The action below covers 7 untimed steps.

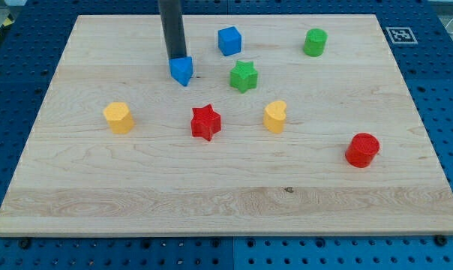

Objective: Slide the blue triangle towards blue cube

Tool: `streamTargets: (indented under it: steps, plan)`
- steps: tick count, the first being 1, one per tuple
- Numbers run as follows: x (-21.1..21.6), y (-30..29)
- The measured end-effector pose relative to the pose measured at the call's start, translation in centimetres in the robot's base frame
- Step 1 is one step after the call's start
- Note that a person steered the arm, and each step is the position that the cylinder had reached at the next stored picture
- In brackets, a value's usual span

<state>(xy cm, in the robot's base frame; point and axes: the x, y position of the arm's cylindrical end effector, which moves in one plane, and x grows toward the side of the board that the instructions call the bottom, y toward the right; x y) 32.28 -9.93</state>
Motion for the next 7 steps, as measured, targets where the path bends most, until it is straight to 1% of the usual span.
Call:
streamTargets:
  steps: [1, 2, 3, 4, 5, 7]
  plan:
    - [0.2, -3.3]
    - [1.9, -4.9]
    - [5.0, -4.9]
    - [6.6, -4.4]
    - [6.6, -2.9]
    - [4.1, -1.9]
